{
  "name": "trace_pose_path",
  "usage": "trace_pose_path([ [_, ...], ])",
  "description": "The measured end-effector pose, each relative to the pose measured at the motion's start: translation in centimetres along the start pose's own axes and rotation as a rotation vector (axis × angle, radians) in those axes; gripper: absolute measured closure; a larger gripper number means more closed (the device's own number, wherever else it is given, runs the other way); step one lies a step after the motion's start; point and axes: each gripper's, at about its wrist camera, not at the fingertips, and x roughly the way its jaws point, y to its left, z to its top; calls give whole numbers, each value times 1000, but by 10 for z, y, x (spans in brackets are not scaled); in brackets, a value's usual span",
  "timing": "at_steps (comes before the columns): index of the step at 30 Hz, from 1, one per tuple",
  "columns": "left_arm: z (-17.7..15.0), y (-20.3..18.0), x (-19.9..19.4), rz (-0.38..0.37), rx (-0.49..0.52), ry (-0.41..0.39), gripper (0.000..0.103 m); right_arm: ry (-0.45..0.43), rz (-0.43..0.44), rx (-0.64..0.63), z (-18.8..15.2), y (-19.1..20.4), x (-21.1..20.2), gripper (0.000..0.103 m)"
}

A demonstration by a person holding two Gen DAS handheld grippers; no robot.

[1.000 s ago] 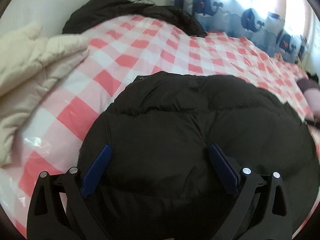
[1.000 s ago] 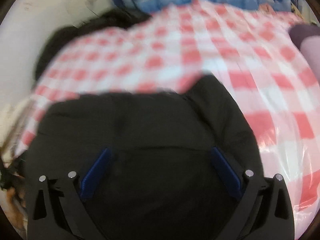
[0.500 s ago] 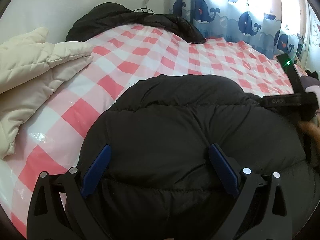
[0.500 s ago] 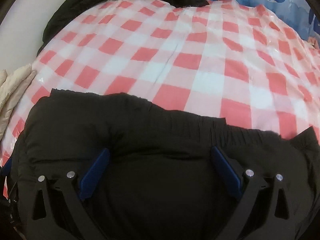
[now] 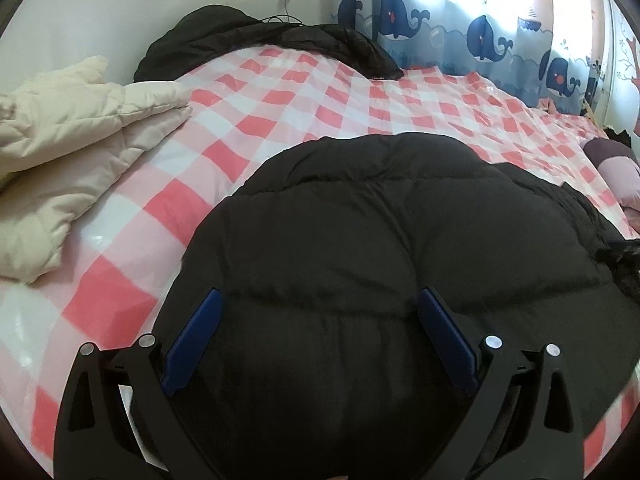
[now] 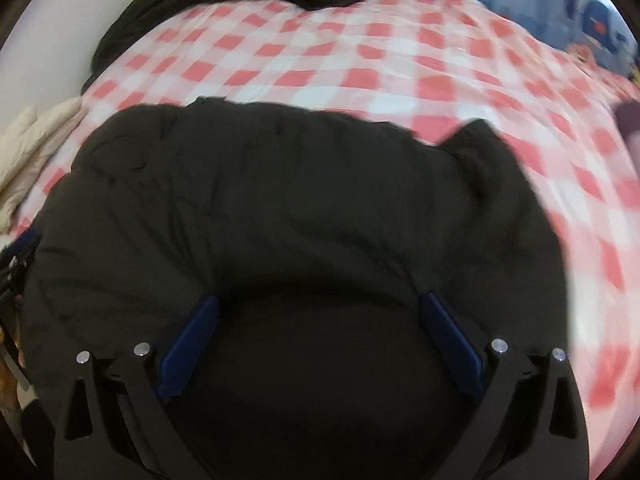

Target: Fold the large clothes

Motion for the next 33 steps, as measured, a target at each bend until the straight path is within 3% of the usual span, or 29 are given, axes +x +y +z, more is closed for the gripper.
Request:
trace_pose_path([
  [4, -11, -4, -26, 12, 45, 1, 9, -75, 79, 112, -28, -19, -51, 7],
  [9, -23, -6, -60, -20, 68, 5, 9, -82, 119, 313, -90, -61, -95, 7],
  [11, -28, 6, -66, -106, 0, 54, 9, -82, 160, 399, -112, -78, -100, 7],
  [16, -55, 74, -59, -389, -394, 234, 9, -83, 379, 713, -157, -118, -93, 7],
  [19, -71, 98, -58, -467, -523, 285, 9, -71, 500, 790, -164, -124, -84, 7],
  [22, -83, 106, -61, -536, -577, 309, 9, -44, 521, 799, -163, -118, -78, 7],
  [25, -92, 110, -55, -599, -657, 340, 9, -45, 596, 794, -162, -111, -77, 7],
  [29, -98, 107, -43, -626, -707, 382, 9, 11, 514, 762, -143, -100, -63, 7],
  [31, -101, 101, -37, -638, -716, 405, 9, 6, 546, 780, -141, -98, -59, 6],
  [33, -101, 95, -29, -642, -724, 422, 9, -55, 615, 791, -134, -95, -67, 6],
])
